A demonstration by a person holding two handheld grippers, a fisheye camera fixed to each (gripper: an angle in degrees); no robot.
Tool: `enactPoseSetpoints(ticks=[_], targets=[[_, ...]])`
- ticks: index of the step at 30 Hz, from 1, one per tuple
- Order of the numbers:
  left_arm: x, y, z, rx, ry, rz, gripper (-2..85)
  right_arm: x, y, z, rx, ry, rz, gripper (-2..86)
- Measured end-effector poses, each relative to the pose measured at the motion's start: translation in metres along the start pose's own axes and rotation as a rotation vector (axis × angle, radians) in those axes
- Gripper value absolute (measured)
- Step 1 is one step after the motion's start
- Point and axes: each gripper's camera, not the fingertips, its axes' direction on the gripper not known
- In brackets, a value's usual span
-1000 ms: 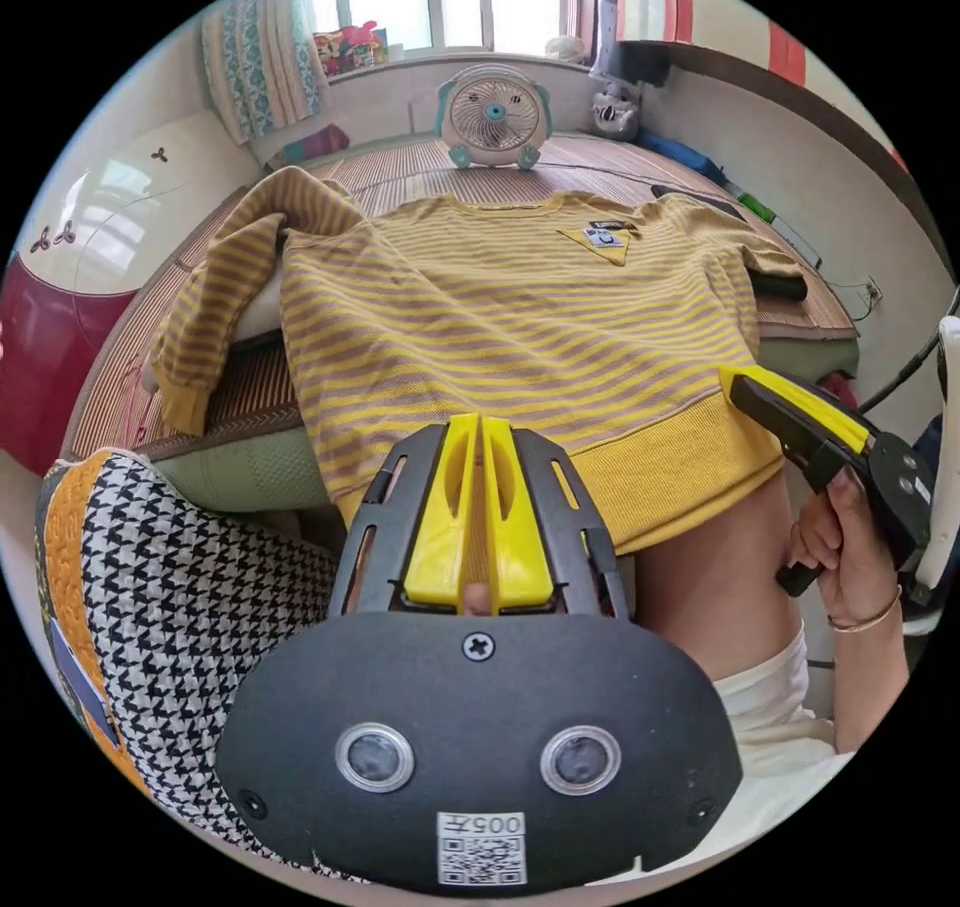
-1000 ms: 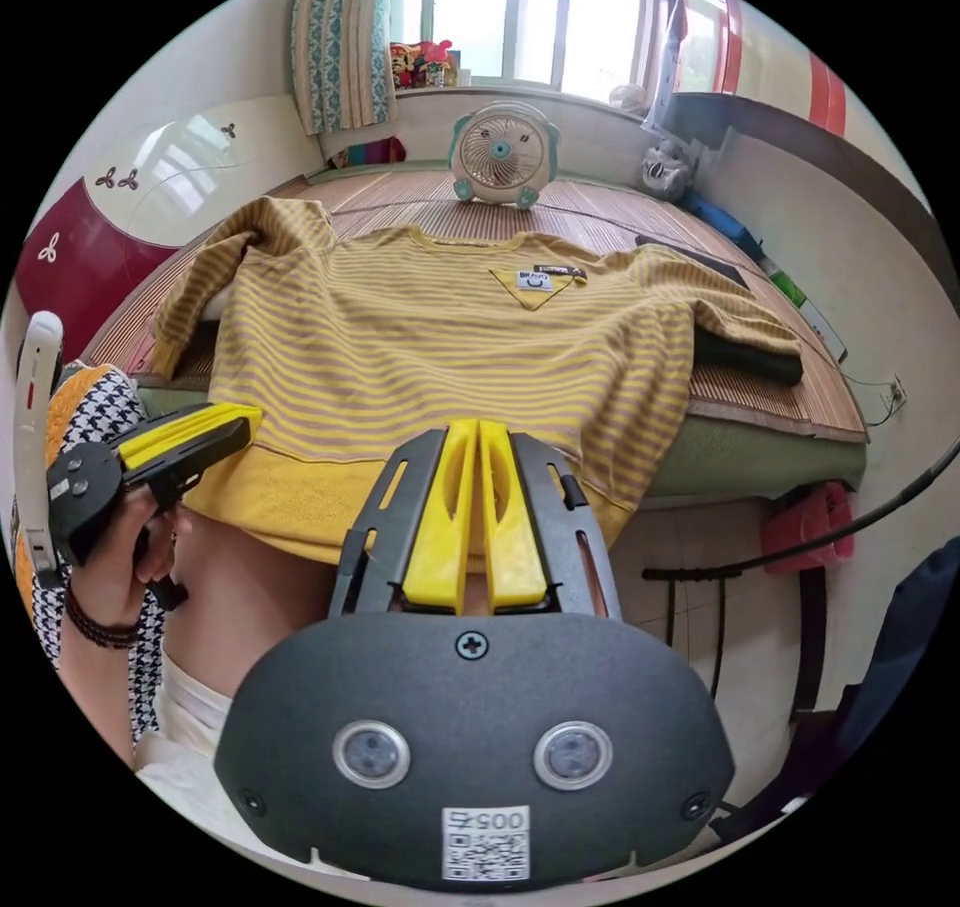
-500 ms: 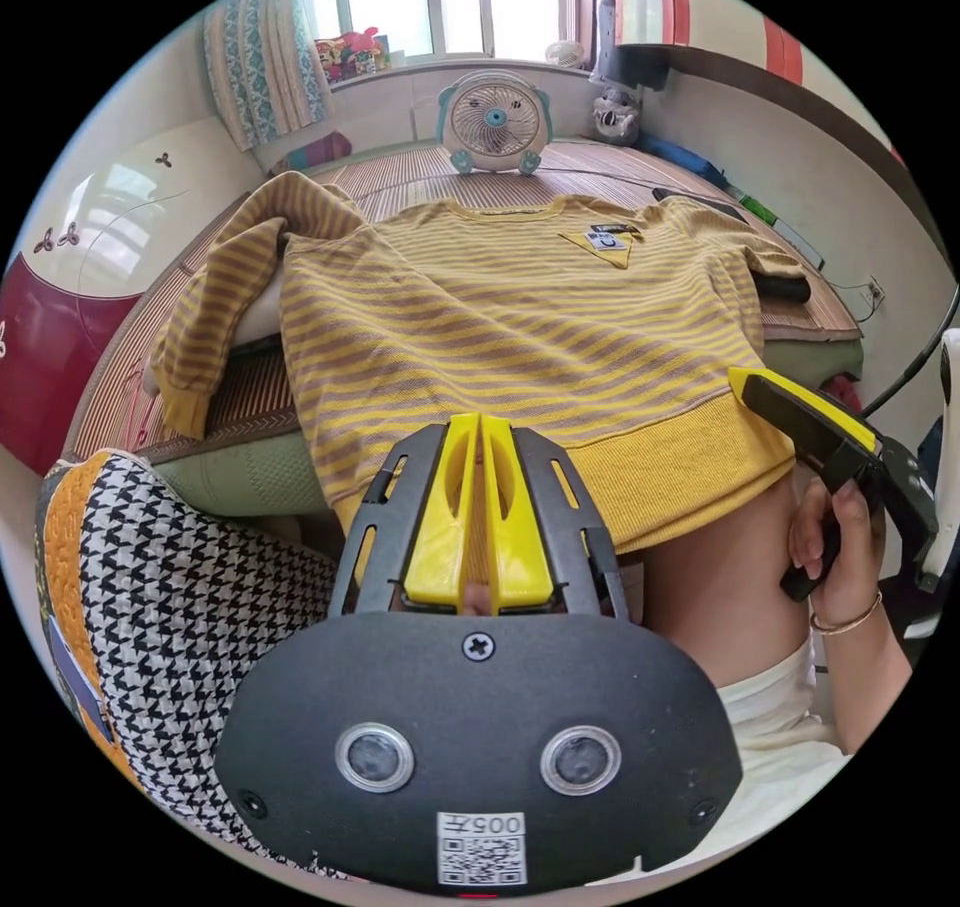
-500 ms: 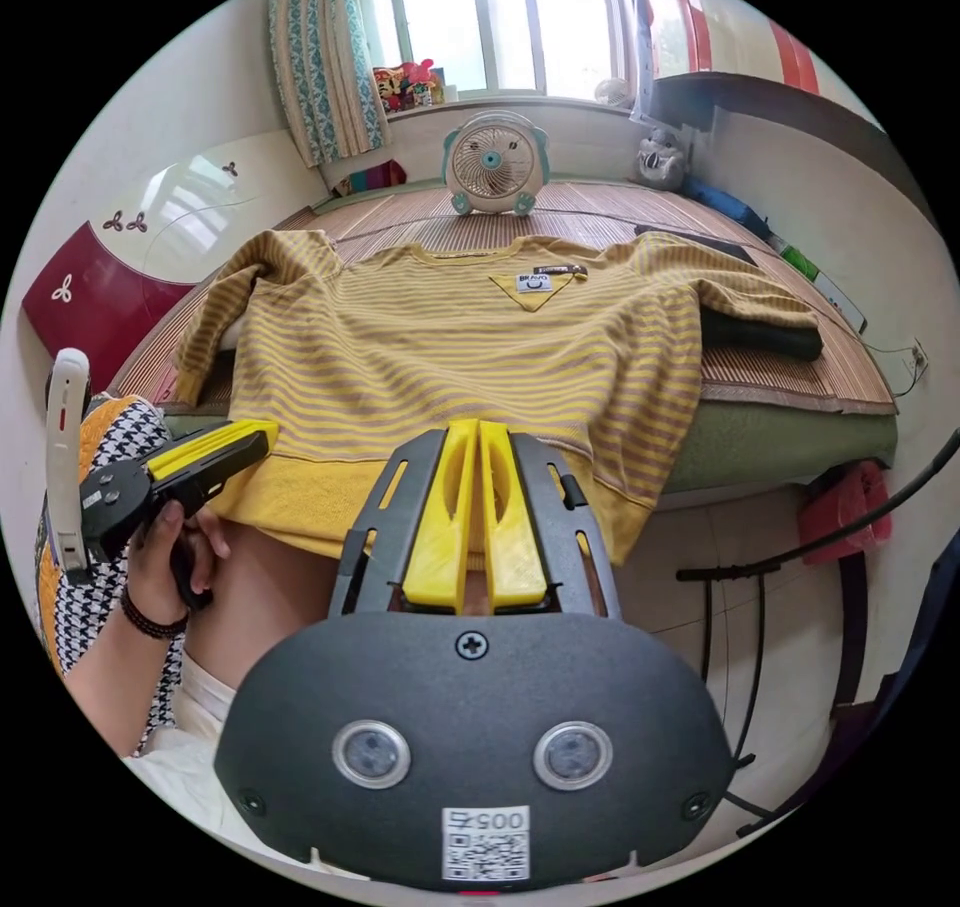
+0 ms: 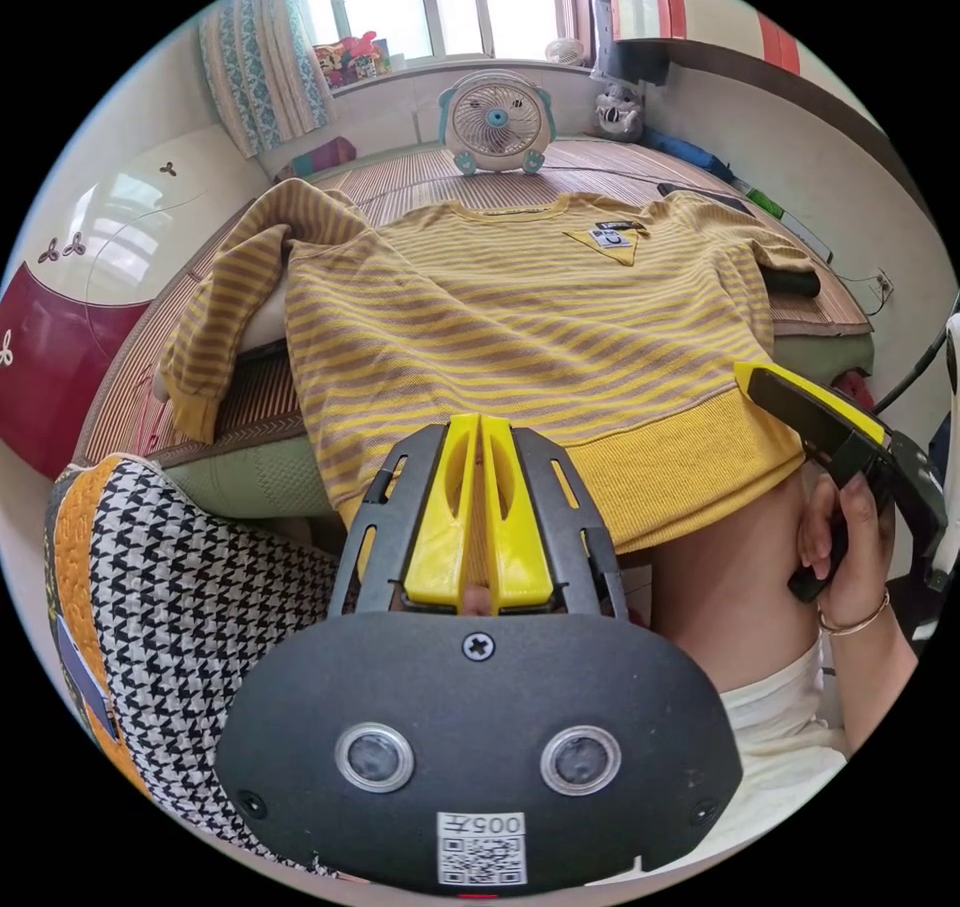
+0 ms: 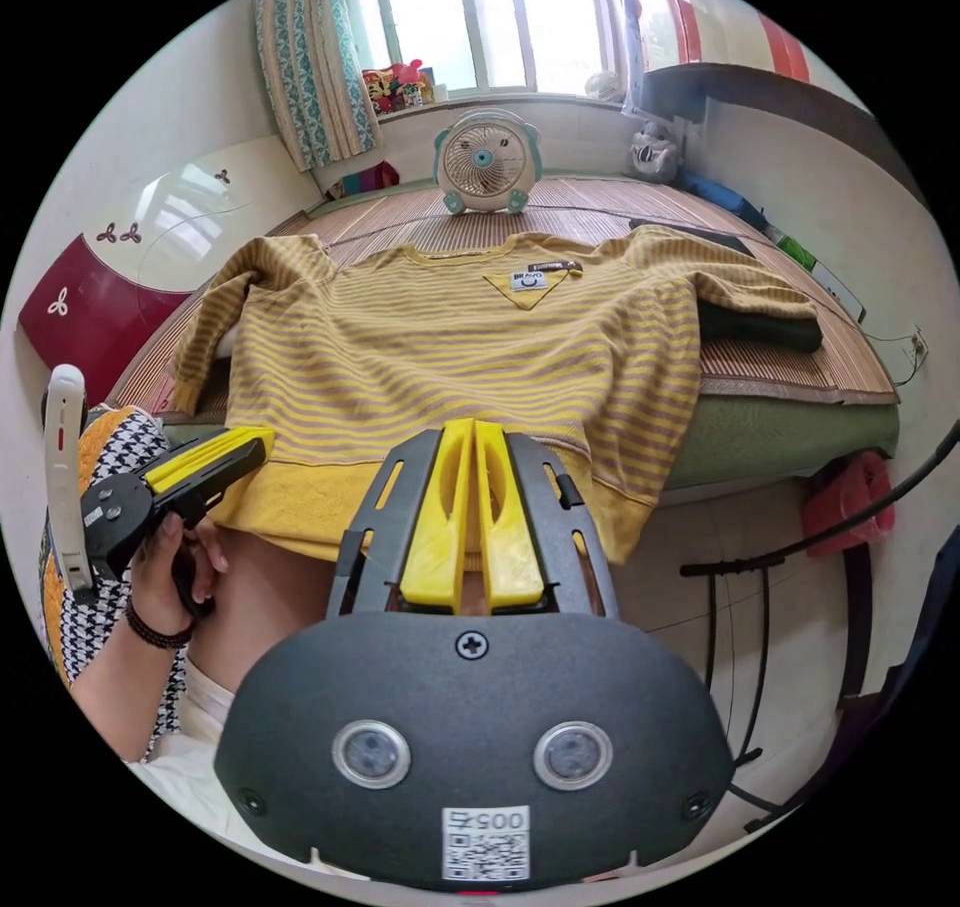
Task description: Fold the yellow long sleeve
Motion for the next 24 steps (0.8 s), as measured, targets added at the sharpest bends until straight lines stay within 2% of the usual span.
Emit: enactPoseSetpoints(ticks=[24], targets=[[-0.001, -0.002, 0.000, 0.002, 0.001, 0.006, -0.6, -0.020, -0.005, 0.003, -0.001, 0.032, -0.019, -1.5]])
